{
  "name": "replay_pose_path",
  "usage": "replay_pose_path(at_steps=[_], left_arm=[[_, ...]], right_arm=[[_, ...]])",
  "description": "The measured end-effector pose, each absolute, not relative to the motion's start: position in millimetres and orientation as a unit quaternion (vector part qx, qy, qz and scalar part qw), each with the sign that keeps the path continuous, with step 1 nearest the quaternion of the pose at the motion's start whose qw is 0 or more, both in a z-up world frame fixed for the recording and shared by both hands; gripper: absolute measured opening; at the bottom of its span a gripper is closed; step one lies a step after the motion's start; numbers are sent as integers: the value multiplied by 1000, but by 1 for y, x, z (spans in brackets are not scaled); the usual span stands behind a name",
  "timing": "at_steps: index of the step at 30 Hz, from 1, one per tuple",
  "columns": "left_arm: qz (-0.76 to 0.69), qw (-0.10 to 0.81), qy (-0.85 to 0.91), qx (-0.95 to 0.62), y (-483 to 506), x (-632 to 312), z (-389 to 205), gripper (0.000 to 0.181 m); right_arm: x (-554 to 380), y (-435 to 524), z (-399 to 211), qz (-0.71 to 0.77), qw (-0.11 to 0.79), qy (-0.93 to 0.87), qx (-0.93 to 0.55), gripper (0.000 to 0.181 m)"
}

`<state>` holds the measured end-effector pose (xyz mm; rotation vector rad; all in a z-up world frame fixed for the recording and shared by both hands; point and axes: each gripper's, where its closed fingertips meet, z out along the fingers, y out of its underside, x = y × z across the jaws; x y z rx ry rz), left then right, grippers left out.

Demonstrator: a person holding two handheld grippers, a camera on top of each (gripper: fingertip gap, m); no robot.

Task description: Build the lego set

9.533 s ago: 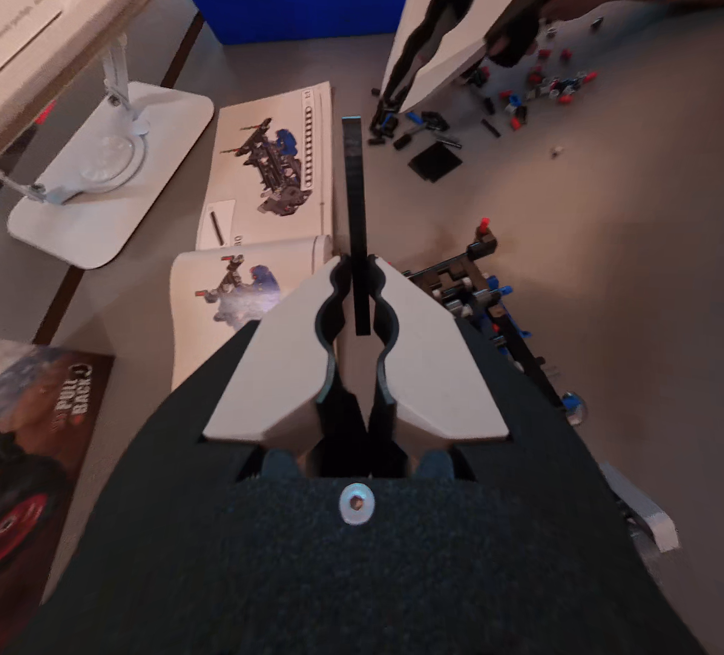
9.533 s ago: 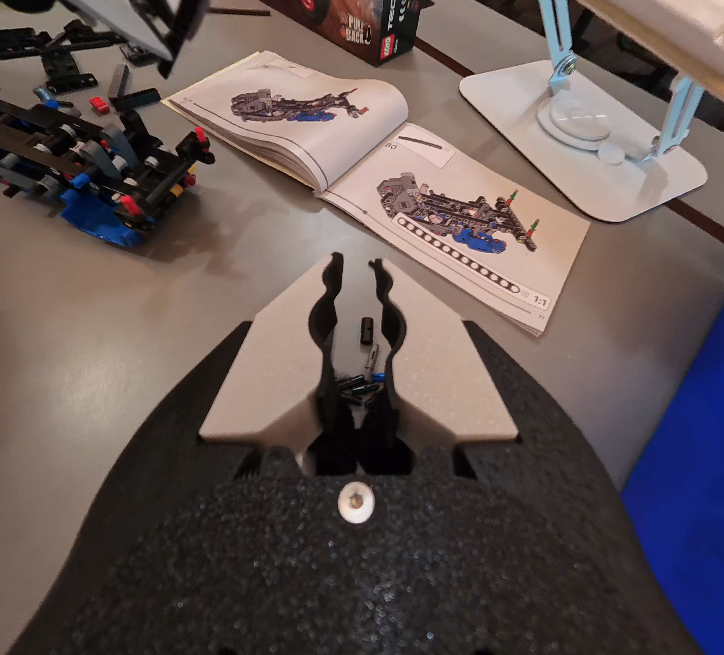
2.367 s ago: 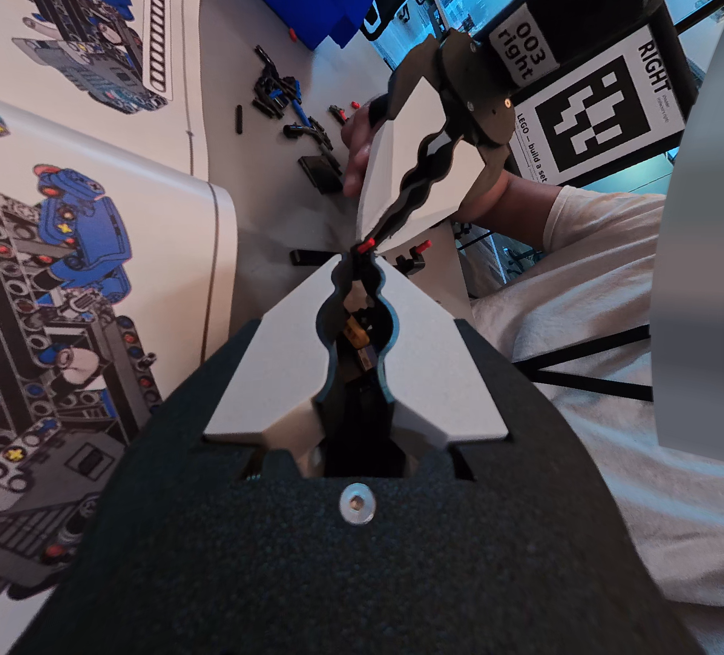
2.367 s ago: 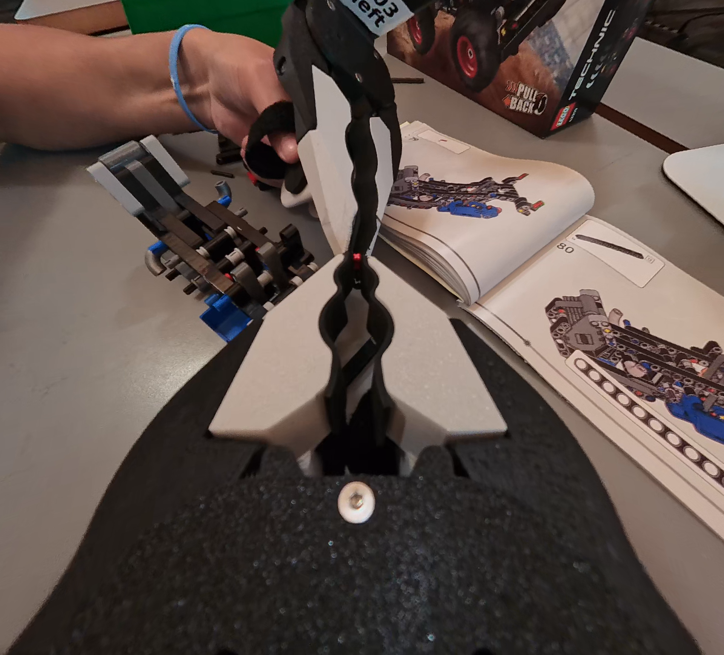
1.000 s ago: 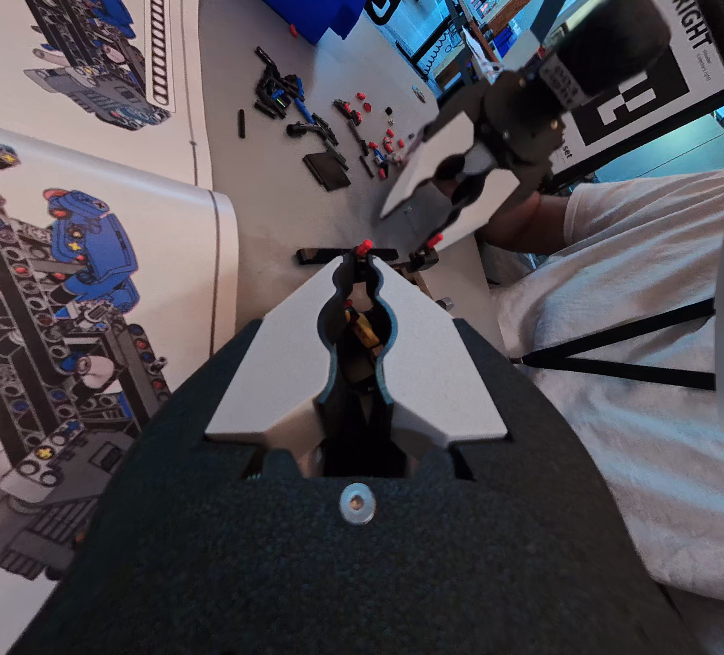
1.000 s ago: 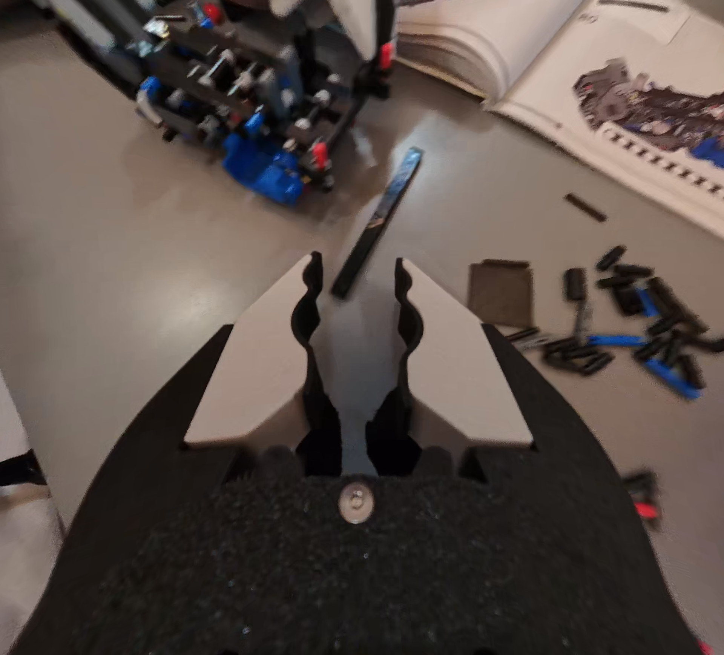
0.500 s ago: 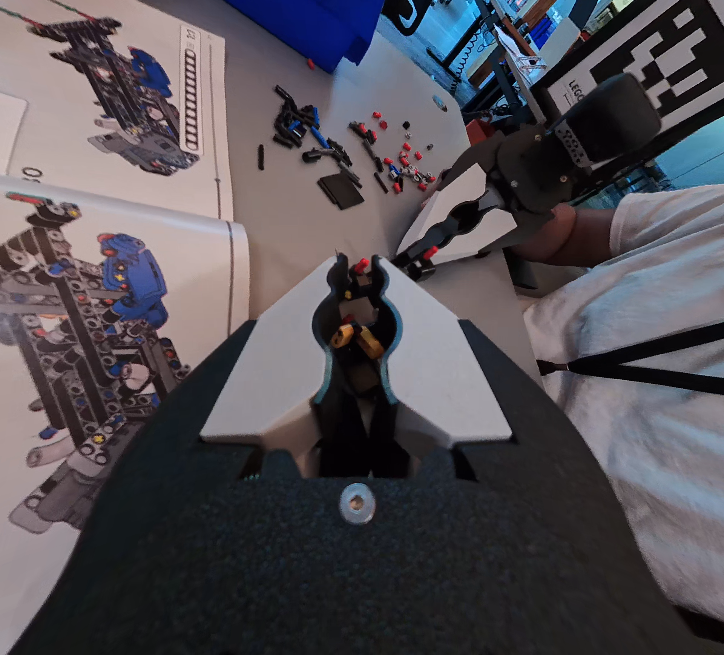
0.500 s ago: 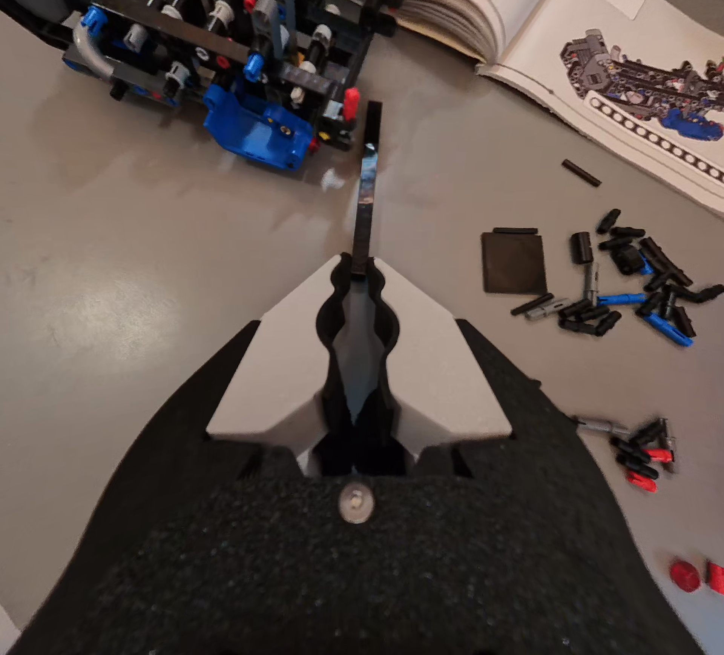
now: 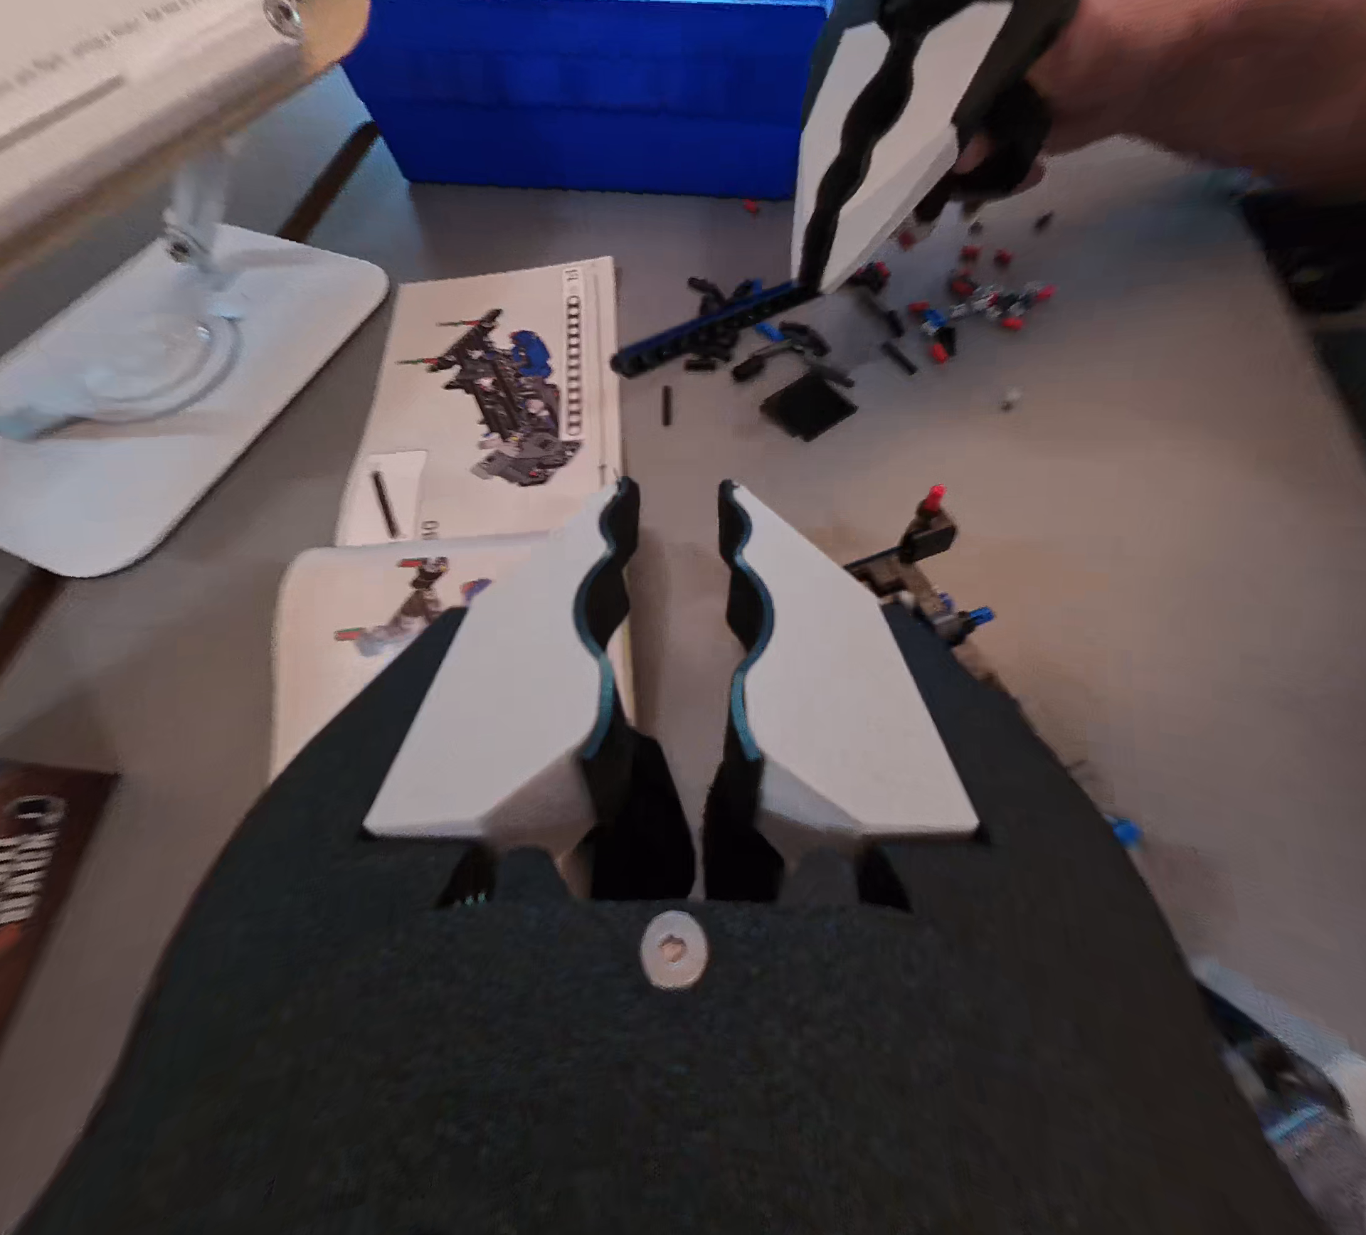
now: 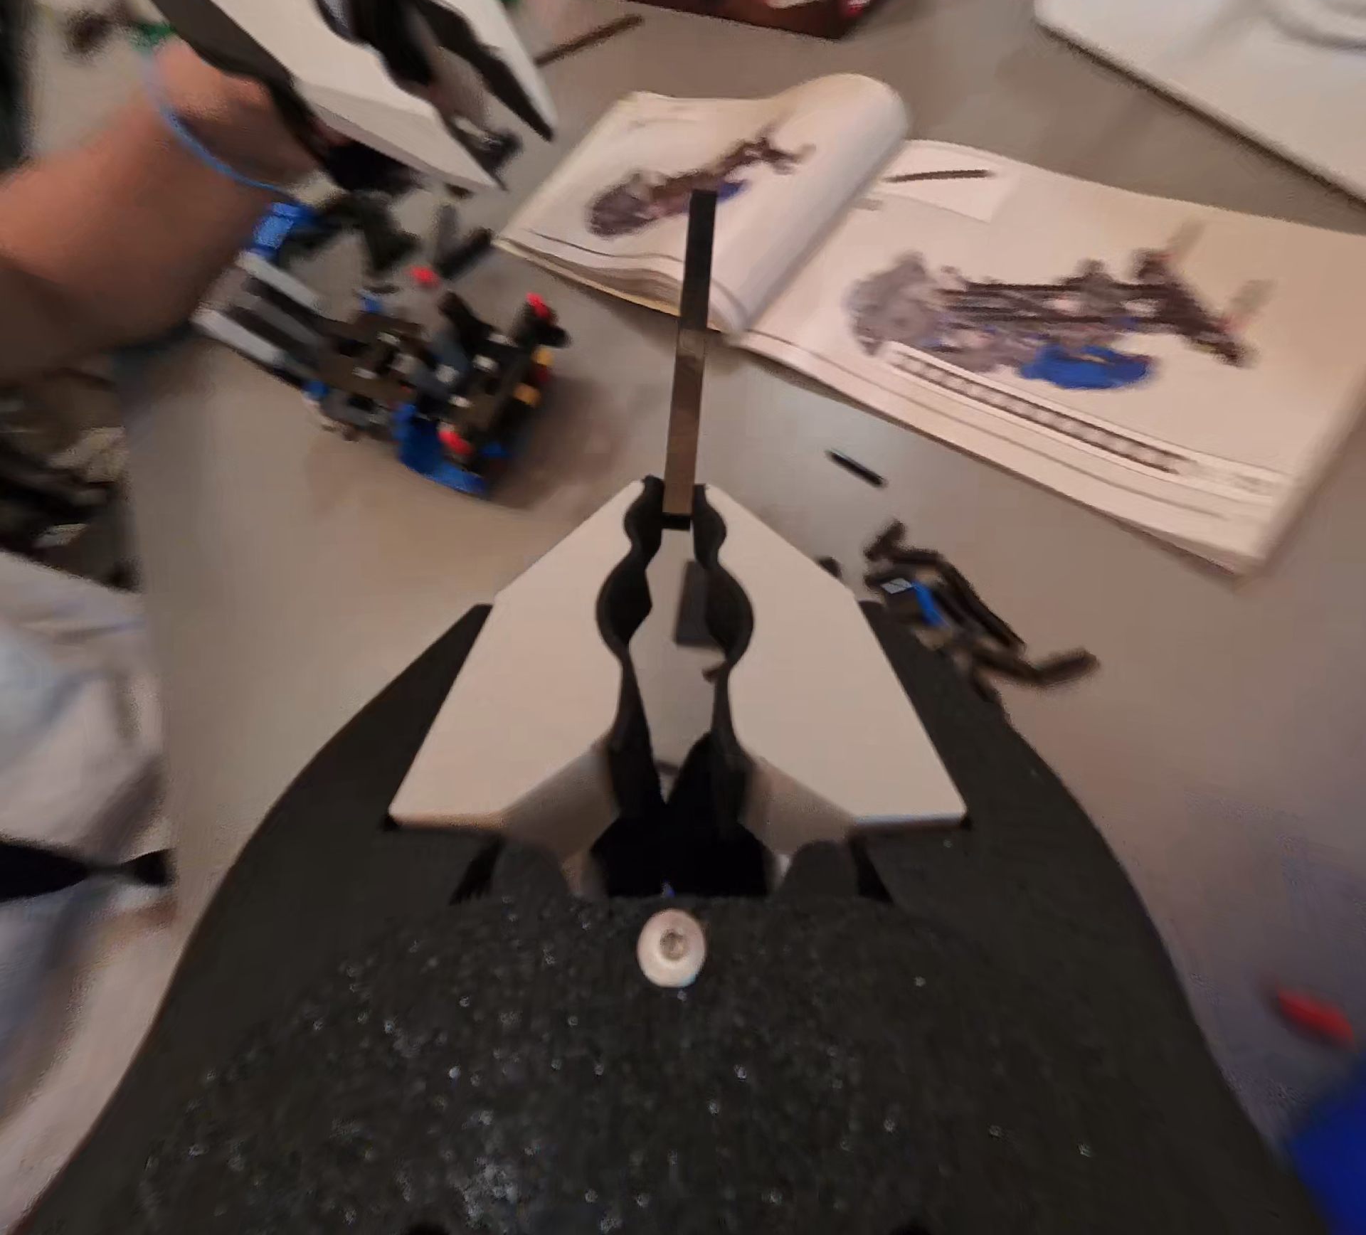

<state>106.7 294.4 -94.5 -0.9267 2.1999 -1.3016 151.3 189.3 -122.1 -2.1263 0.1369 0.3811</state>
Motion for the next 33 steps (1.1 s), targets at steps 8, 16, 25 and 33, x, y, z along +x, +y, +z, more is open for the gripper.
replay_pose_path(at_steps=[8,16,25,33], left_arm=[[-279,432,835,-195,309,108,-75,40],[-287,334,896,-58,283,91,-80,38],[-358,219,906,-53,267,82,-82,7],[-438,95,889,-95,262,66,-94,5]], right_arm=[[108,214,-91,410,495,45,-765,7],[88,205,-90,447,474,28,-758,7],[85,203,-87,470,476,26,-743,7],[84,203,-88,404,509,-48,-758,21]])
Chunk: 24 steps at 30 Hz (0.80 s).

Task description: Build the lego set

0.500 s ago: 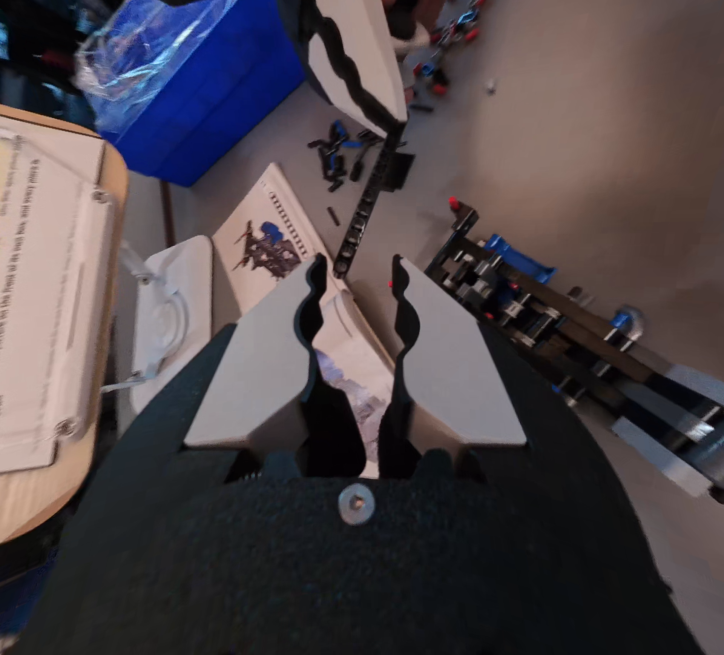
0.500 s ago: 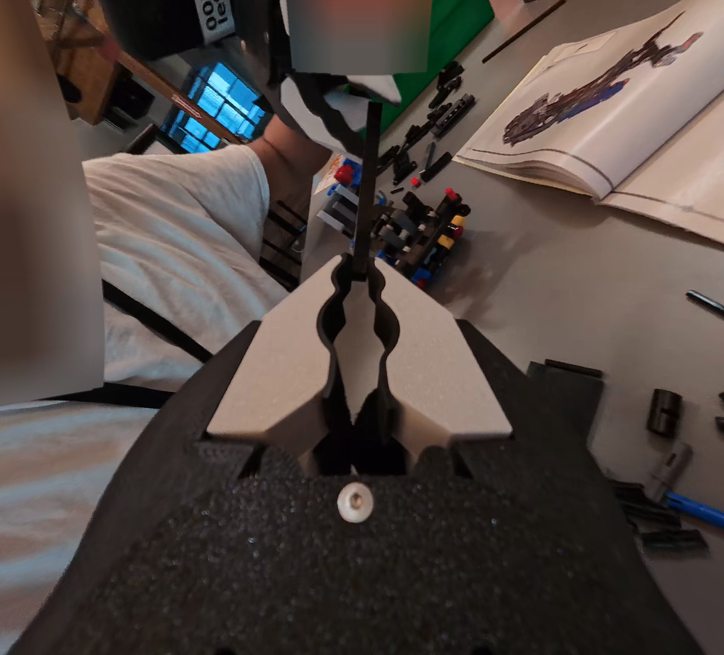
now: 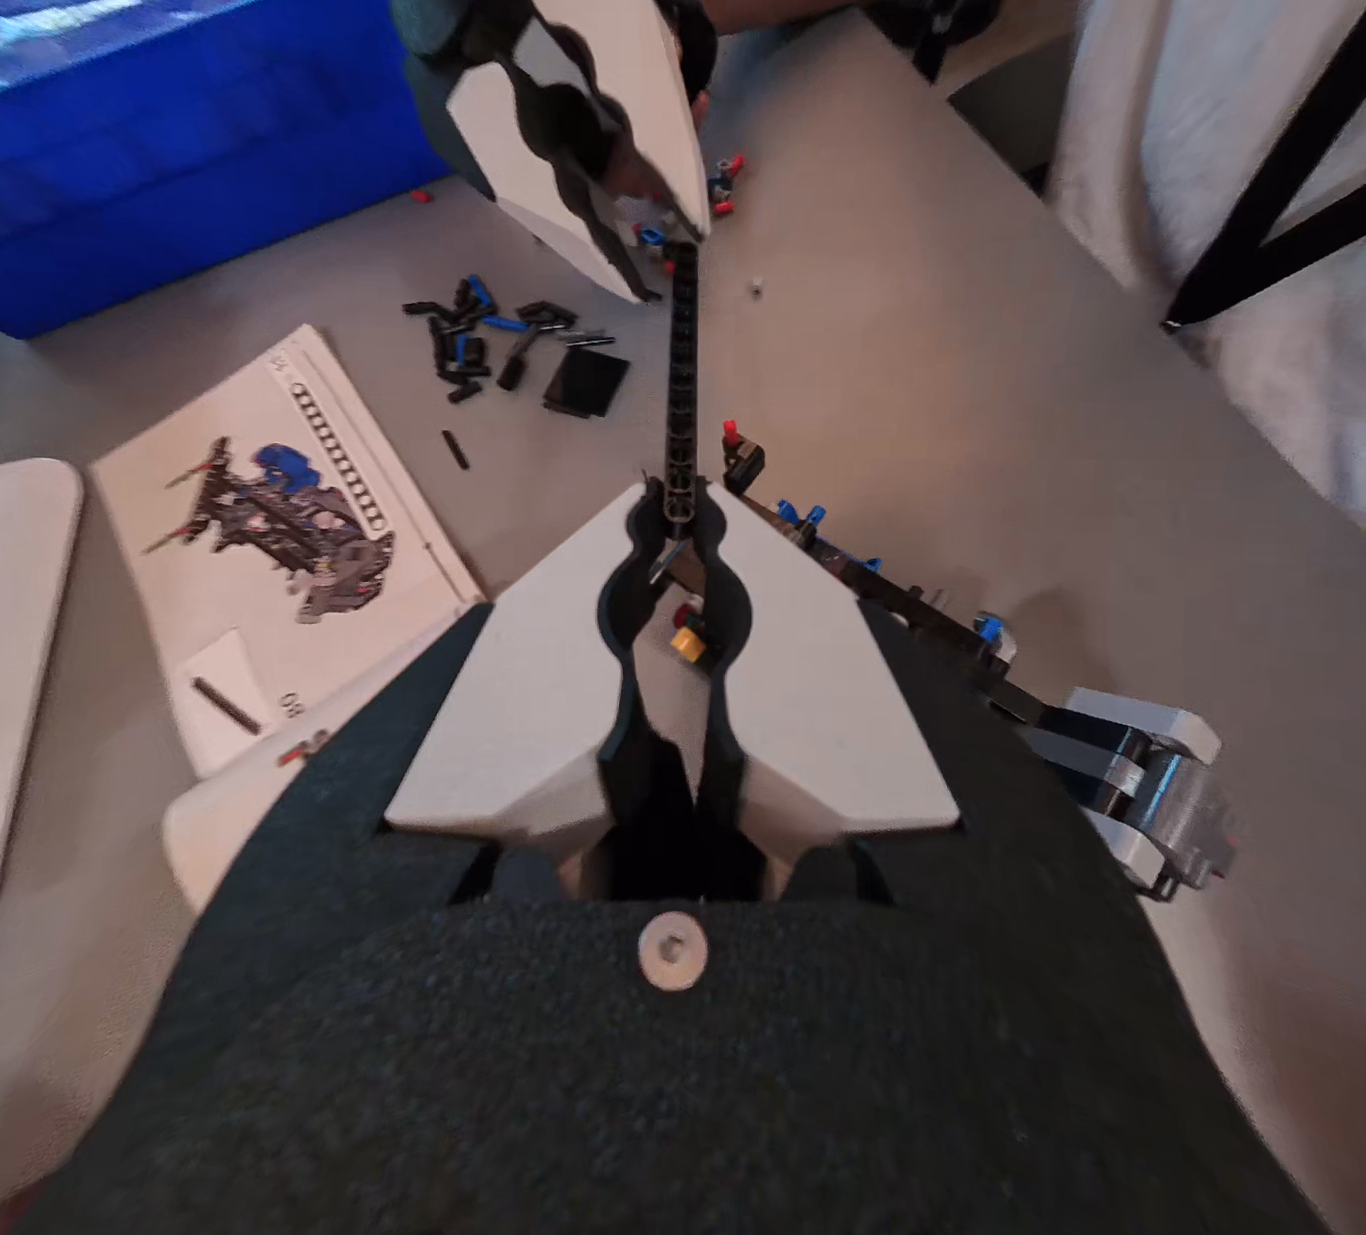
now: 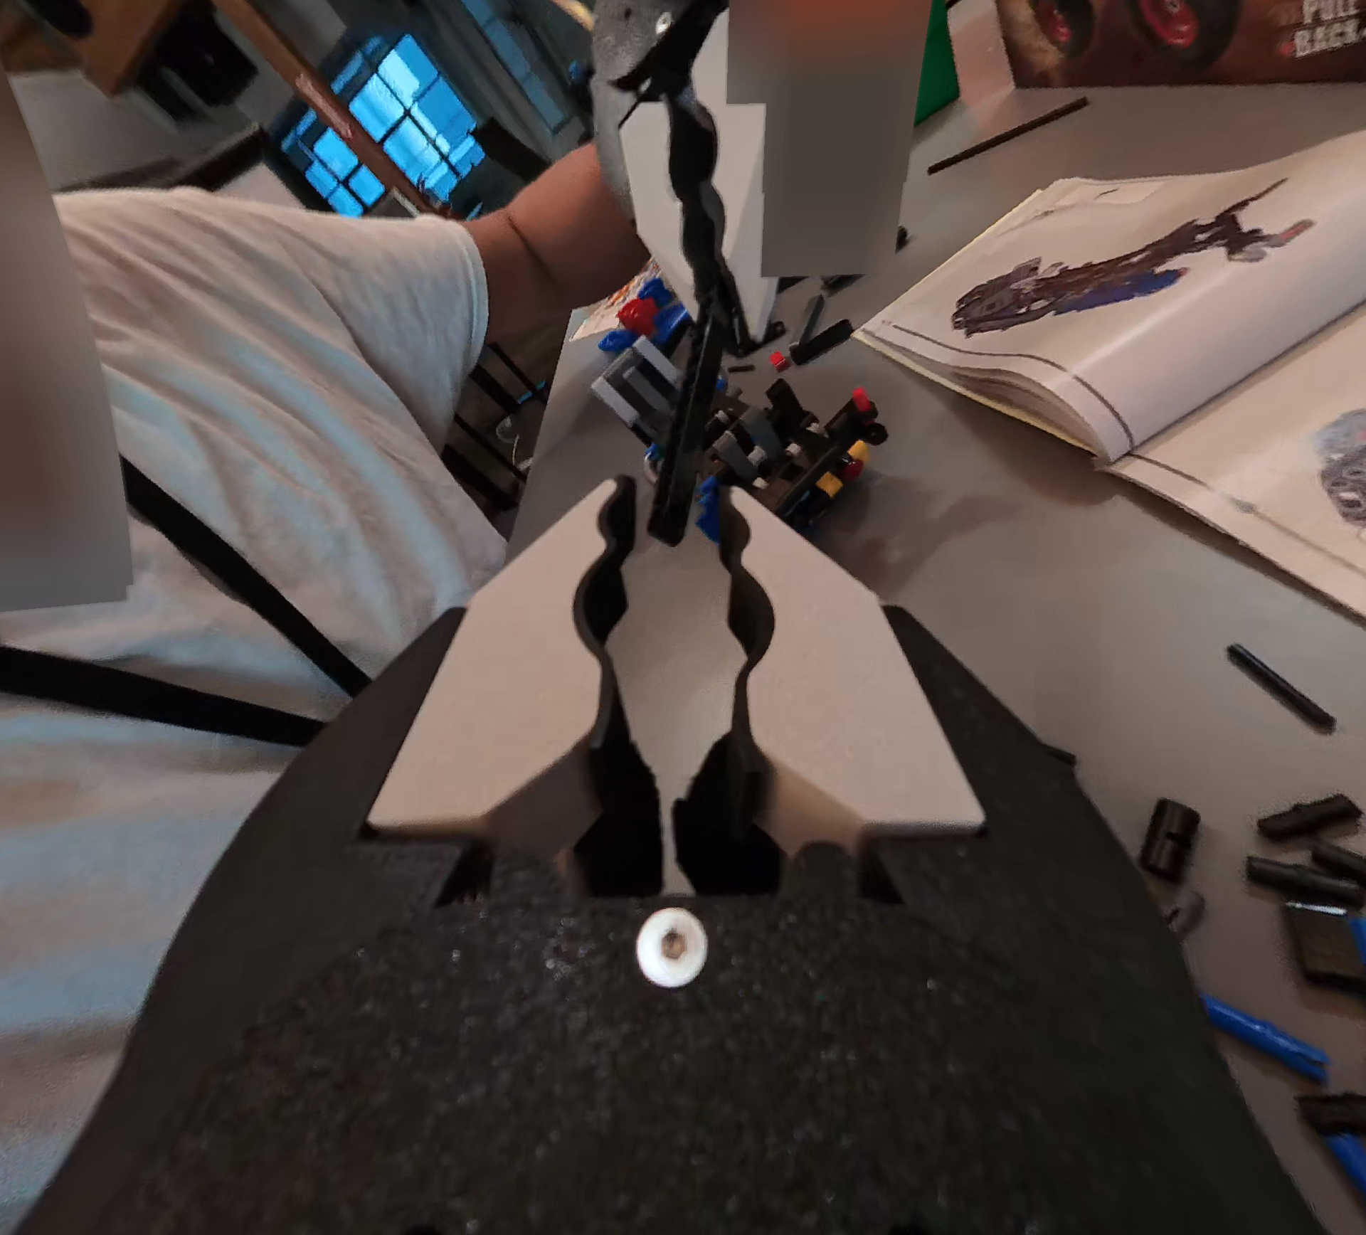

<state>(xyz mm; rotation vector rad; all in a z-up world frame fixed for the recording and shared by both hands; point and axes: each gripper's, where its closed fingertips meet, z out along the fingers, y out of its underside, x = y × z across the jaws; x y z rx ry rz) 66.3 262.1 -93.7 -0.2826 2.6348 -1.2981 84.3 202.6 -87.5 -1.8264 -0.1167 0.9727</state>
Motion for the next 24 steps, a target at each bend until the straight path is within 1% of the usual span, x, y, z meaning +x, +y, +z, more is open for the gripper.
replay_pose_path(at_steps=[3,6,9,11,14,15,16,18,20,24], left_arm=[[-444,58,890,-89,257,62,-99,5],[-416,39,906,-67,251,58,-108,5],[-380,21,923,-59,249,57,-115,5],[-375,12,925,-60,251,58,-114,5],[-378,4,924,-63,257,60,-110,5],[-378,5,924,-61,260,61,-110,5],[-383,4,922,-56,260,61,-109,5],[-396,-1,917,-42,257,60,-105,5],[-401,-1,916,-22,252,57,-102,5],[-393,4,919,18,246,54,-99,5]], right_arm=[[84,207,-87,385,478,-88,-784,35],[82,220,-85,346,454,-138,-809,37],[79,238,-92,228,441,-213,-841,37],[71,246,-103,174,428,-238,-855,36],[66,246,-116,151,423,-255,-856,30],[66,244,-116,170,424,-249,-854,27],[62,240,-111,219,427,-238,-844,23],[54,233,-99,357,412,-194,-816,22],[51,229,-93,457,388,-157,-784,21],[49,230,-86,540,373,-126,-744,11]])
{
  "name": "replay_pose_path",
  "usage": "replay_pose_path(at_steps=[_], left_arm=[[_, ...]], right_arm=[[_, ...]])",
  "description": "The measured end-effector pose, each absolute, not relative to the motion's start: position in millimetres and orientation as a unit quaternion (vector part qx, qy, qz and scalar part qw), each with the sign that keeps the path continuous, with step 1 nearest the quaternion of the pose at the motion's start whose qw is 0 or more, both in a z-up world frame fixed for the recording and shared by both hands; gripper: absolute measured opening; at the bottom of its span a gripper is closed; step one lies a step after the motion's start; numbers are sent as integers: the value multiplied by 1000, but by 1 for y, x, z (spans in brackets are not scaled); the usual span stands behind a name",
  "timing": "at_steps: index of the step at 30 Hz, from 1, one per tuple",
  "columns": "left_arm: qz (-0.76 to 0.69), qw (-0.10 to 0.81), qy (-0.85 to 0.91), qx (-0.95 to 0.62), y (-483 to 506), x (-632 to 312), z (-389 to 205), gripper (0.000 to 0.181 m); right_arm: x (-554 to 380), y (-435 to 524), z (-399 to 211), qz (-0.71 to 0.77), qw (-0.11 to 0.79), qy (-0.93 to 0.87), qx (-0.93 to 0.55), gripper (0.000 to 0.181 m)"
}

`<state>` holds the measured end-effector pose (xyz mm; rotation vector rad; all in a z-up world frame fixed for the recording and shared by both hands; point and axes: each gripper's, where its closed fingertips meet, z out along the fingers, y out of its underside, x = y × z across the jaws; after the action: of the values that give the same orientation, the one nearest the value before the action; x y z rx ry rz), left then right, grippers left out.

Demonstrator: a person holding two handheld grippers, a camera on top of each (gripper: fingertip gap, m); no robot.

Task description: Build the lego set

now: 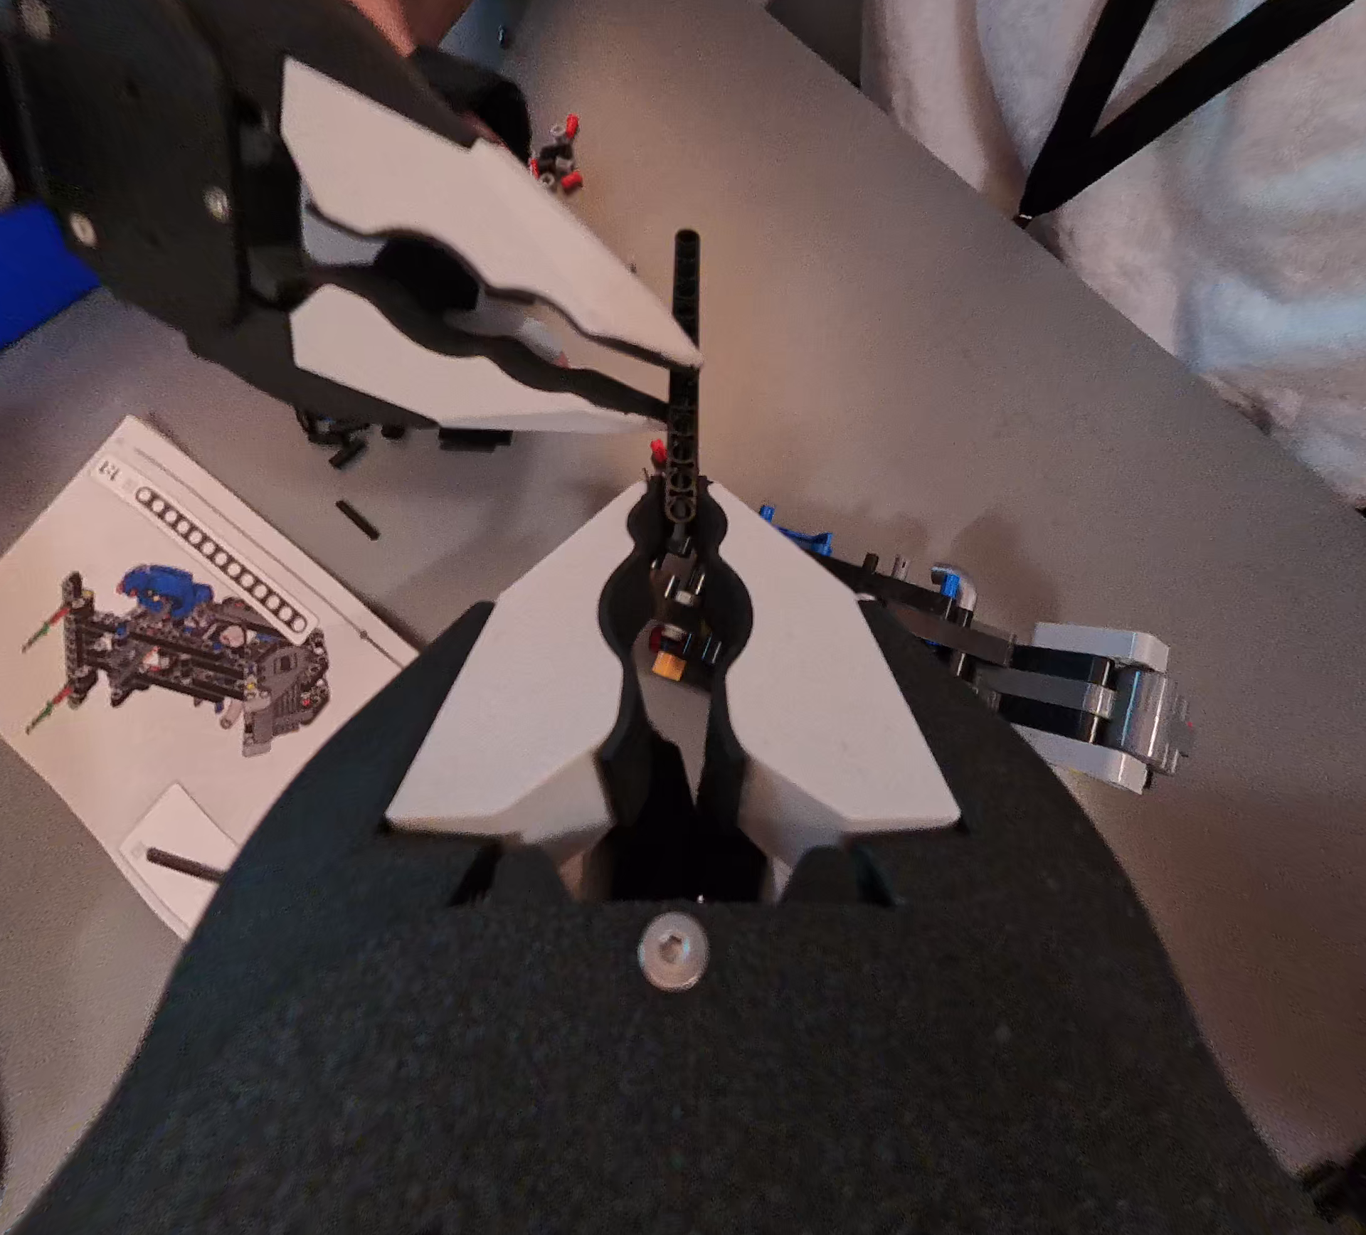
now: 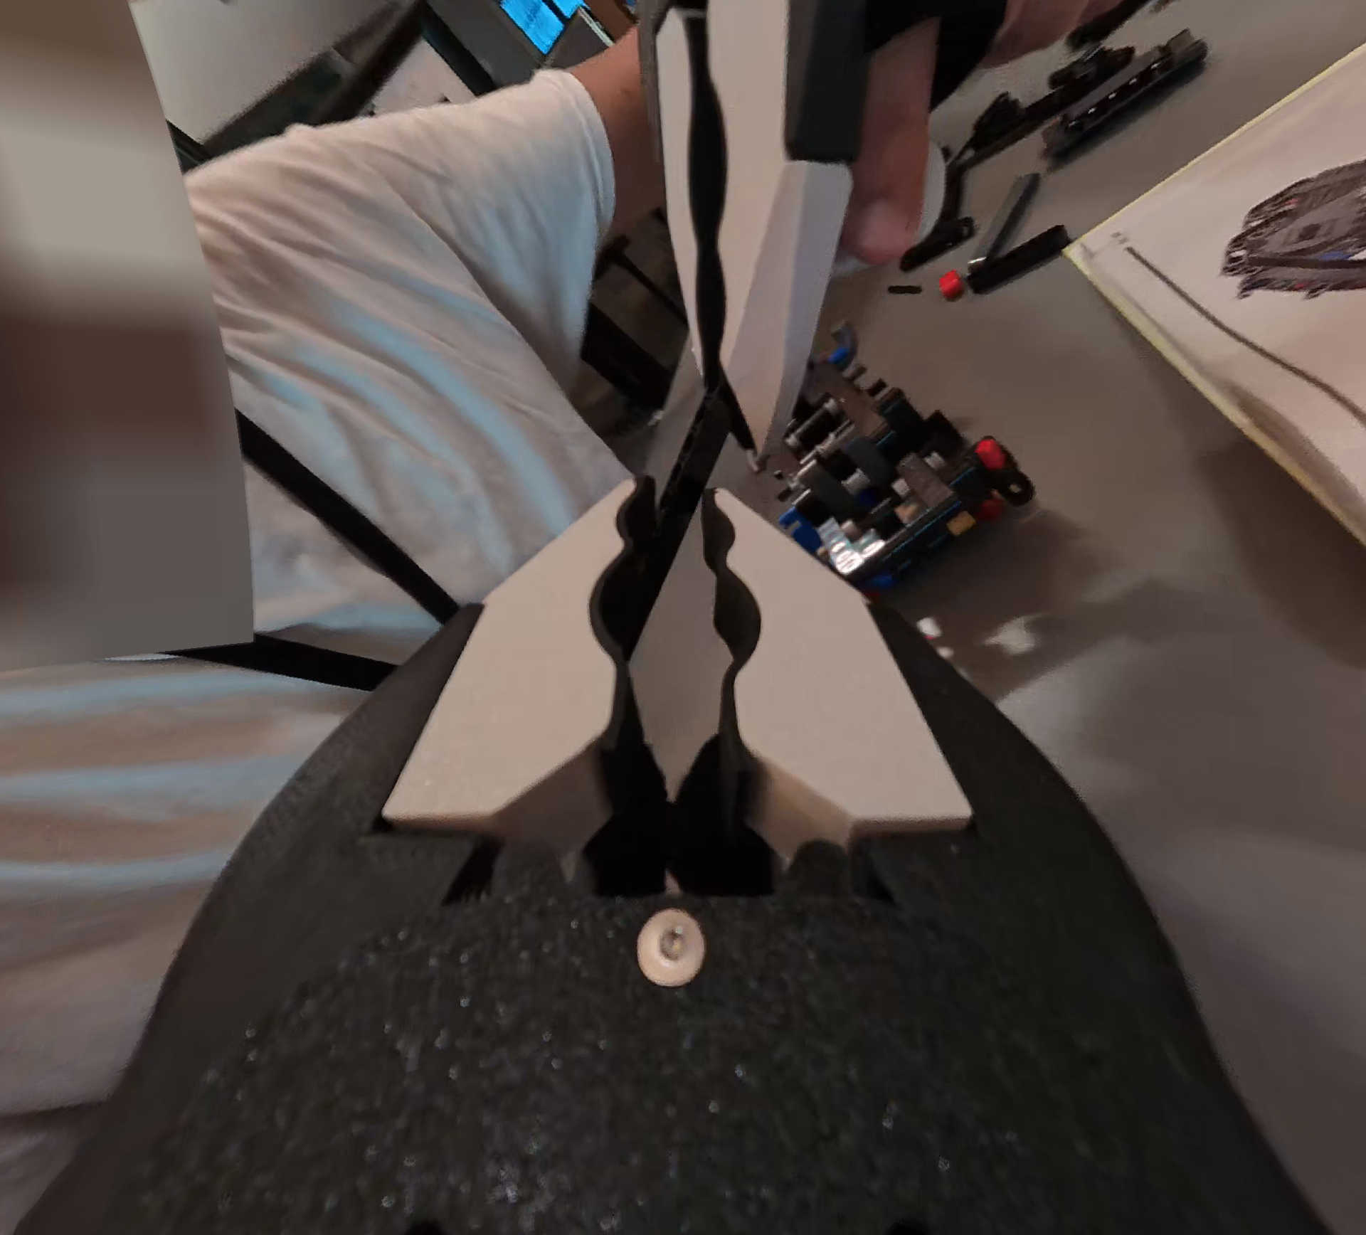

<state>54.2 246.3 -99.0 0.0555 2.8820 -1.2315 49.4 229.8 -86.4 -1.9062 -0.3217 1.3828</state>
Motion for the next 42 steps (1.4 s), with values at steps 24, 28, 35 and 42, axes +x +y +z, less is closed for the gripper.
replay_pose_path(at_steps=[24,28,35,42], left_arm=[[-304,60,851,-423,287,74,-126,29],[-295,74,879,-366,287,86,-136,24],[-334,62,902,-265,291,81,-140,33],[-332,97,914,-213,292,81,-143,35]], right_arm=[[80,253,-149,547,300,102,-774,7],[79,256,-152,536,303,96,-782,7],[77,271,-149,551,295,93,-775,7],[73,270,-151,564,276,81,-774,7]])
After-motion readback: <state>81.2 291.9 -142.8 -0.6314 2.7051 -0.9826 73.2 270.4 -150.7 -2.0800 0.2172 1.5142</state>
